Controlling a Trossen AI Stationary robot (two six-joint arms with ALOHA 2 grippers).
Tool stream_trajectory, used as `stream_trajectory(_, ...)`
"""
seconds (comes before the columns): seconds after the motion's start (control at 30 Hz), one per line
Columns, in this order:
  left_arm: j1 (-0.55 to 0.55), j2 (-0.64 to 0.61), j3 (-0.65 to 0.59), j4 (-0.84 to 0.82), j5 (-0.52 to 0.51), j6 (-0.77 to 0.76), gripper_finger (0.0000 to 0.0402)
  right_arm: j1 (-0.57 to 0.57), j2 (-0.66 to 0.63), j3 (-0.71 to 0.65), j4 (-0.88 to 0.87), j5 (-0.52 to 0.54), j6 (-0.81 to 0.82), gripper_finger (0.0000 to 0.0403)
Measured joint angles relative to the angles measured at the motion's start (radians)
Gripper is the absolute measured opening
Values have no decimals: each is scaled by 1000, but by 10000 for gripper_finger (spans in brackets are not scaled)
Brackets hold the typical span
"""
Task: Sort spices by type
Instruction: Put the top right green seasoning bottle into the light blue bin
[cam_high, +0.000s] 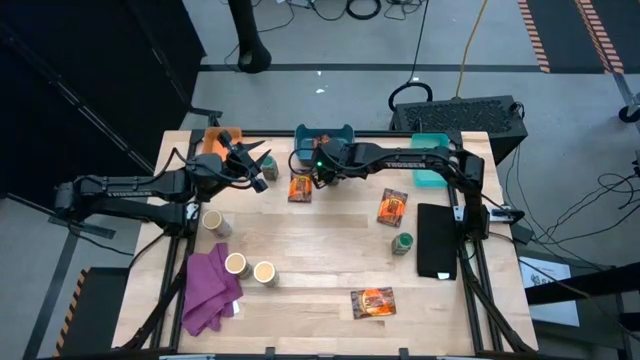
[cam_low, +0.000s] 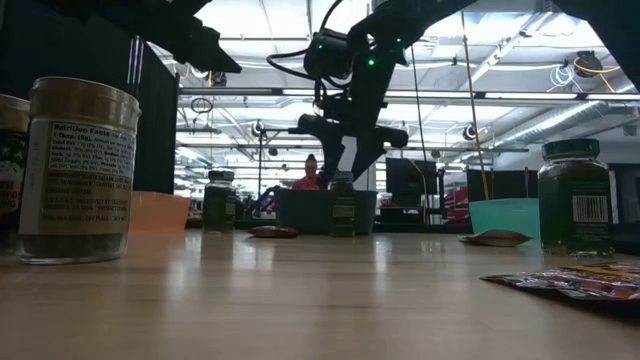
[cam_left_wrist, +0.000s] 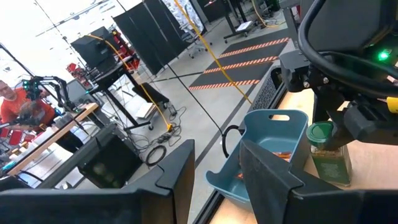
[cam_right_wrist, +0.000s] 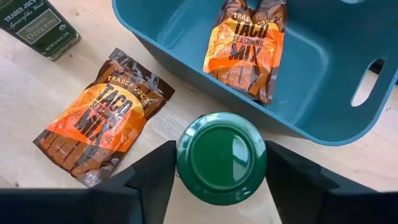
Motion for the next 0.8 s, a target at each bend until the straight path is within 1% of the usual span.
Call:
stream_trajectory(0.1, 0, 0, 0, 0, 0, 0, 134, 0, 5, 1, 0, -5, -2, 206)
stream_trajectory(0.3, 0, 0, 0, 0, 1, 0, 134, 0, 19, 4, 11, -7, -7, 205)
stream_trajectory(0.53, 0, 0, 0, 0, 1, 0, 134, 0, 12, 2, 7, -13, -9, 189)
stream_trajectory(0.8, 0, 0, 0, 0, 1, 0, 134, 0, 7, 0, 6, -15, -20, 189)
